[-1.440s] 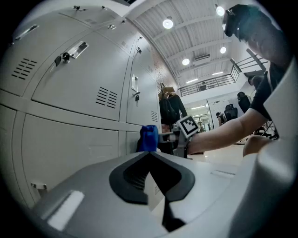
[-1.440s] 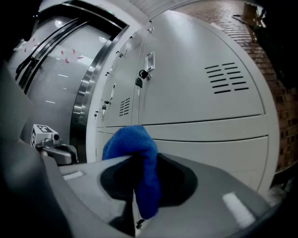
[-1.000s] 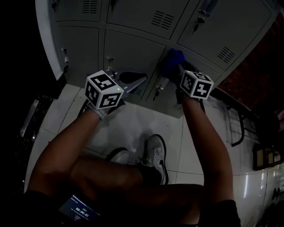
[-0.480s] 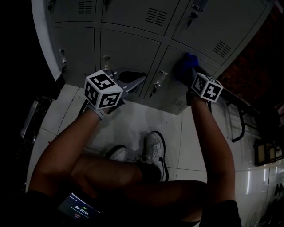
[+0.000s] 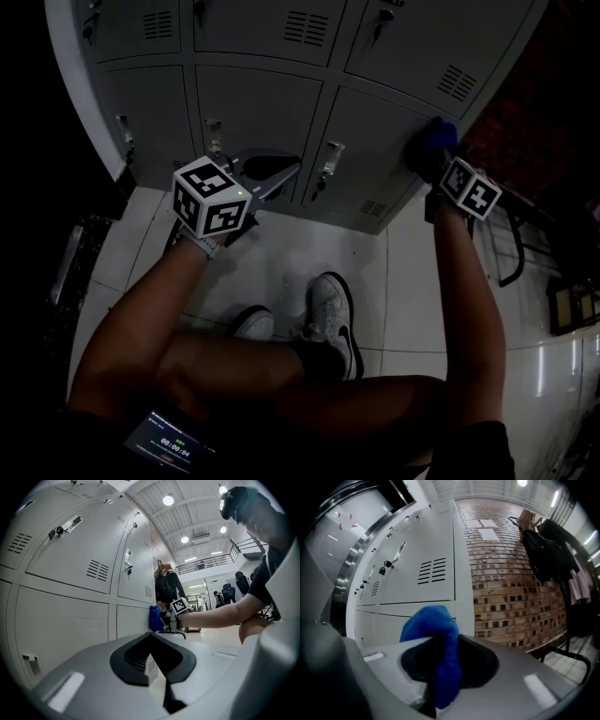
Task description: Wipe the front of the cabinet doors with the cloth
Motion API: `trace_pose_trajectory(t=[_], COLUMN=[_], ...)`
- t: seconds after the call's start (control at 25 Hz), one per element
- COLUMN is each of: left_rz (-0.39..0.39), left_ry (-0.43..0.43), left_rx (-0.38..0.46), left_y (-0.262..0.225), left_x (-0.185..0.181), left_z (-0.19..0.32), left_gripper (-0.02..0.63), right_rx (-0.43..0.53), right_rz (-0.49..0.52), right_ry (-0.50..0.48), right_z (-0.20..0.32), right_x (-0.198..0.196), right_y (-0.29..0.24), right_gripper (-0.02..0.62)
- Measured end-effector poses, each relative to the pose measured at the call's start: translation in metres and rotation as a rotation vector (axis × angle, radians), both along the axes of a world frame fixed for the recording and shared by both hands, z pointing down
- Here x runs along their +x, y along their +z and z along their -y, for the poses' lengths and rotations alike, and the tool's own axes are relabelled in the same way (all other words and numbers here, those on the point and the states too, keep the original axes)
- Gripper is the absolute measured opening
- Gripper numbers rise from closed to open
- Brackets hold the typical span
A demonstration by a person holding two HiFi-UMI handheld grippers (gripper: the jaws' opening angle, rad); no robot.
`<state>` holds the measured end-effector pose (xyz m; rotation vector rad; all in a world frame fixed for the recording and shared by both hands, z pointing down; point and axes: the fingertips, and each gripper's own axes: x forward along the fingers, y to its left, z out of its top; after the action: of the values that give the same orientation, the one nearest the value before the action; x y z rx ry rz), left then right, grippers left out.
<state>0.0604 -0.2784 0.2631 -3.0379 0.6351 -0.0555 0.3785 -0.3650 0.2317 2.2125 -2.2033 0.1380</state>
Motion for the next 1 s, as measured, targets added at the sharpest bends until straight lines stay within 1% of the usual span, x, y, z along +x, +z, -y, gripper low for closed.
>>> trace_pose_trajectory(t=[0.12,0.2,0.24,0.28,0.36,0.52,0.64,0.8,0.88,1.0], left_rz=[0.006,0.006,0.005,0.004,0.002,-0.003,-0.001,-0.009,-0.016,-0.026], left_ry=[0.001,0.001,0.001,0.0,0.0,-0.005,-0.003,-0.007,-0.016,-0.025], left_rx=[-0.001,0.002,0.003,0.004,0.004,0.004,0.003,0.001,-0.001,-0.003], left_y=[0.002,0.001,0.0,-0.001,-0.002,-0.002,0.0,-0.002,-0.002,-0.004], left_x=[0.001,0.001,0.001,0.001,0.0,-0.001,-0.003,-0.011,-0.017,-0.023], left_z=[-0.001,-0.002,-0.003,-0.003,-0.003,-0.003,-0.005,-0.004,-0.003,-0.001], left_gripper=[0.0,0.0,0.0,0.0,0.0,0.0,0.0,0.0,0.0,0.0], right_rx=[-0.007,-0.004,-0.004,-0.011,-0.032,-0.02,-0.02,-0.028,-0.041,-0.046], right_rz=[0.039,0.02,0.001,-0.013,-0.035,-0.169,-0.185,-0.127,-0.11,-0.113], right_ry=[0.037,0.056,0.053,0.037,-0.03,-0.179,-0.251,-0.279,-0.288,-0.284], right_z=[-0.005,-0.007,-0.008,-0.01,-0.01,0.001,0.01,0.028,0.035,0.043], right_x=[0.017,0.023,0.02,0.011,-0.026,-0.114,-0.164,-0.195,-0.204,-0.208], right_y=[0.005,0.007,0.009,0.013,0.022,0.031,0.039,0.048,0.054,0.059], right_gripper=[0.078,0.078,0.078,0.078,0.078,0.078,0.078,0.078,0.078,0.078])
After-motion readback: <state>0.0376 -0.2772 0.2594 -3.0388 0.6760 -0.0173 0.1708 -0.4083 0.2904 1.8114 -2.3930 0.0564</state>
